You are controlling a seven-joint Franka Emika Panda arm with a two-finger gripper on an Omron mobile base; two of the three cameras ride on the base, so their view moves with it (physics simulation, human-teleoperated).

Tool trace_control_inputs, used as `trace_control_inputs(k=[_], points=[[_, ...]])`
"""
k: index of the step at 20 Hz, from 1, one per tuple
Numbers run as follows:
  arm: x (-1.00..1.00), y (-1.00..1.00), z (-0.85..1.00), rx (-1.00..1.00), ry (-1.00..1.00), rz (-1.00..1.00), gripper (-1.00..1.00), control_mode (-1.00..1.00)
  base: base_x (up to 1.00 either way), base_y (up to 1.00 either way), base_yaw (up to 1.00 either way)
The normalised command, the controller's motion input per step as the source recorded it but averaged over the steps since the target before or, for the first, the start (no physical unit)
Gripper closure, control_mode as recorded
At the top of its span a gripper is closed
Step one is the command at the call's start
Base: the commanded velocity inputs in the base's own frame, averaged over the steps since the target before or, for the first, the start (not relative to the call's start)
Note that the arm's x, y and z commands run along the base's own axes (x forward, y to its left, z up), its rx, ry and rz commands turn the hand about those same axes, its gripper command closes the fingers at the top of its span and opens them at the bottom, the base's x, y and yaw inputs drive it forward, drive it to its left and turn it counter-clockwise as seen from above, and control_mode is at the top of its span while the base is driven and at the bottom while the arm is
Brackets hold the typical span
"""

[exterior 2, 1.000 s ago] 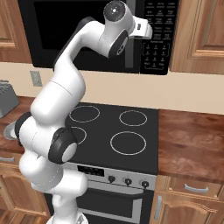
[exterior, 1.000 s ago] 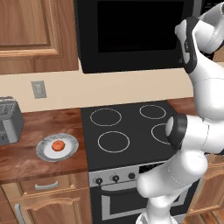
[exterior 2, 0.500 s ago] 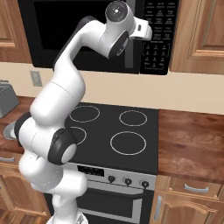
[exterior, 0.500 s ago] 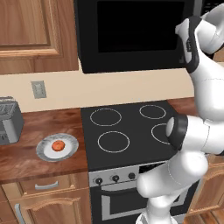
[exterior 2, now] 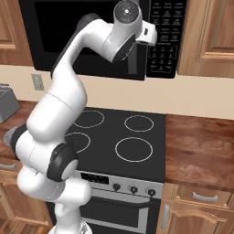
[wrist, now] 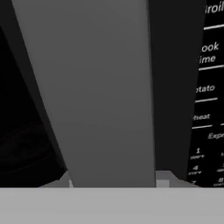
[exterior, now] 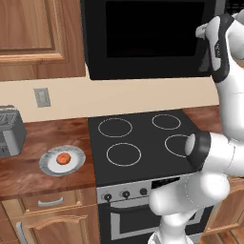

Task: Pick the squash from the counter and place it in the microwave. Then turn on the microwave.

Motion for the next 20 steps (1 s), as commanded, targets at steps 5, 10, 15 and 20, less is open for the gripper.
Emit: trace_control_inputs(k=[5, 10, 15, 20], points=[[-0.53, 0.07, 0.01, 0.02, -0.01, 0.06, 1.00, -1.00, 0.00, 0.00, 0.00], [-0.58, 0.00, 0.01, 0.00, -0.11, 0.07, 1.00, -1.00, 0.00, 0.00, 0.00], [-0.59, 0.00, 0.01, 0.02, -0.13, 0.05, 1.00, -1.00, 0.00, 0.00, 0.00], [-0.61, 0.04, 0.04, 0.04, -0.13, 0.02, 1.00, -1.00, 0.00, 0.00, 0.00]])
